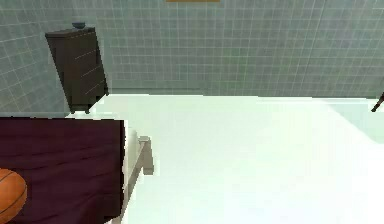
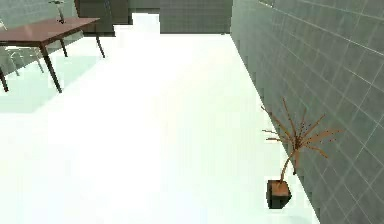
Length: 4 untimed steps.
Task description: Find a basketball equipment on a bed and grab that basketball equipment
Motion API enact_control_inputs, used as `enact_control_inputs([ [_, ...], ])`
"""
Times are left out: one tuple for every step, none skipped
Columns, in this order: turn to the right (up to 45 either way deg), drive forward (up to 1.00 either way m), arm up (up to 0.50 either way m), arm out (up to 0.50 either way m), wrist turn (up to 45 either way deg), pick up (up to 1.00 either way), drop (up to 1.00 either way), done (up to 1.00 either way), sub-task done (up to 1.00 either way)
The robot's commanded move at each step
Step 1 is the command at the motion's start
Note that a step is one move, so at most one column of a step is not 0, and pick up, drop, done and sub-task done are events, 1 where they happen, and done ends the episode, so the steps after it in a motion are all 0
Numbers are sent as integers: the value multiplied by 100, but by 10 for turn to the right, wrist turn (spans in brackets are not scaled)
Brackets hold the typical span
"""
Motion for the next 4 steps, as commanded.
enact_control_inputs([
  [120,0,0,0,0,0,0,0,0],
  [0,35,0,0,0,0,0,0,0],
  [-450,0,0,0,0,0,0,0,0],
  [-450,0,0,0,0,0,0,0,0],
])
